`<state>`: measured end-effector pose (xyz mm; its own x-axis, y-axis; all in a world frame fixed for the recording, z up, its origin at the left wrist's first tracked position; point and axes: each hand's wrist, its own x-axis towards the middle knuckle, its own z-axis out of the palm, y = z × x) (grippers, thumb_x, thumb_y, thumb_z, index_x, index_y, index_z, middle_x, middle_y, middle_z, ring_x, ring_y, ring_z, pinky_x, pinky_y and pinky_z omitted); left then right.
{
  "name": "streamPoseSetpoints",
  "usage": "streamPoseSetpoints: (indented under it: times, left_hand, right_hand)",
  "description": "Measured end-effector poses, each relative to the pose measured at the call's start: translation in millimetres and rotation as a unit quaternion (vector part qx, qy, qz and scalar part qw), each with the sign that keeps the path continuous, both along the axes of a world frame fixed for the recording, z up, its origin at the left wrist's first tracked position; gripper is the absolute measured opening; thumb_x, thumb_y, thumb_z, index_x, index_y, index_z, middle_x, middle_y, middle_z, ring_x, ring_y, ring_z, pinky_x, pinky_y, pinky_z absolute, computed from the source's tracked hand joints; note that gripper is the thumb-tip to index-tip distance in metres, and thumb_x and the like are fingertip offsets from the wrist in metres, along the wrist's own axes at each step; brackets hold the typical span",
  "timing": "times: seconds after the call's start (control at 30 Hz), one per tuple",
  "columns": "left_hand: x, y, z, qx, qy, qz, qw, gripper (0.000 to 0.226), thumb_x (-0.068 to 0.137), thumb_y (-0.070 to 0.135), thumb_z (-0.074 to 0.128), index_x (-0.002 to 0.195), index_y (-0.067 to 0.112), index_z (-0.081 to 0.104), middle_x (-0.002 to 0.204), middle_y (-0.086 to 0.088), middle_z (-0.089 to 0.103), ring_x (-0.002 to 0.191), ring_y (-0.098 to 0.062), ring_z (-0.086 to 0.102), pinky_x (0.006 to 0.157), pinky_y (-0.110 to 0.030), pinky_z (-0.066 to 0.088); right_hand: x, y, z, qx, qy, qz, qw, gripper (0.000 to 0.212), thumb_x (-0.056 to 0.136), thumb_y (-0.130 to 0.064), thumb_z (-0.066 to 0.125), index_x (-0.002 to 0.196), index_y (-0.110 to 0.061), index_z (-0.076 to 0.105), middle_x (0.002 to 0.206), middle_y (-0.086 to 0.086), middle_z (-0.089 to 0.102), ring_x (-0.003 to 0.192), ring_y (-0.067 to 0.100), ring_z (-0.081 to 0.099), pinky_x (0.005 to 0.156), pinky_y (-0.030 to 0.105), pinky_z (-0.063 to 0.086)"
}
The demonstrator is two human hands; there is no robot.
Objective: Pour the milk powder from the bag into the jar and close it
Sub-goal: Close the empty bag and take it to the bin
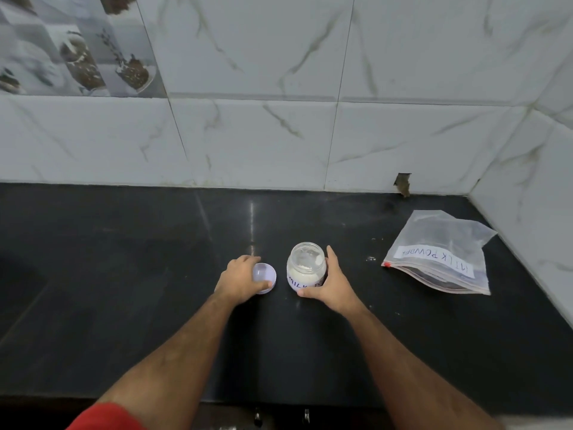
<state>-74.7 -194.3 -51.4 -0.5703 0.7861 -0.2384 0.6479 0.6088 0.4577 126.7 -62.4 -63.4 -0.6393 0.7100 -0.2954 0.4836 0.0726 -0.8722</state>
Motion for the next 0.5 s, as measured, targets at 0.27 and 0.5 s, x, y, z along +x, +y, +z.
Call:
streamPoseSetpoints:
  times: [0.27, 0.5]
  left_hand:
    - [11, 7, -8, -0.036, 0.065, -0.024, 0.997, 0.095, 0.07, 0.054, 0.077, 0.151, 0.027, 0.034, 0.153, 0.002, 0.038, 0.141, -0.025, 0.033, 0.109, -0.046, 0.035]
    - [12, 12, -8, -0.06, 0.069, -0.031, 0.995, 0.086, 0.075, 0.044, 0.077, 0.149, 0.026, 0.036, 0.15, 0.001, 0.041, 0.137, -0.026, 0.037, 0.107, -0.043, 0.037]
  right_hand:
    - [-16, -23, -2, 0.067, 0.016, -0.092, 0.993, 0.134, 0.048, -0.043, 0.094, 0.157, -0.026, 0.017, 0.153, -0.008, 0.045, 0.139, 0.017, 0.044, 0.114, 0.04, 0.04]
    - [-21, -32, 7, 0.081, 0.026, -0.134, 0.987, 0.075, 0.055, -0.041, 0.09, 0.114, -0.037, 0.044, 0.113, -0.019, 0.061, 0.105, 0.009, 0.062, 0.085, 0.024, 0.047]
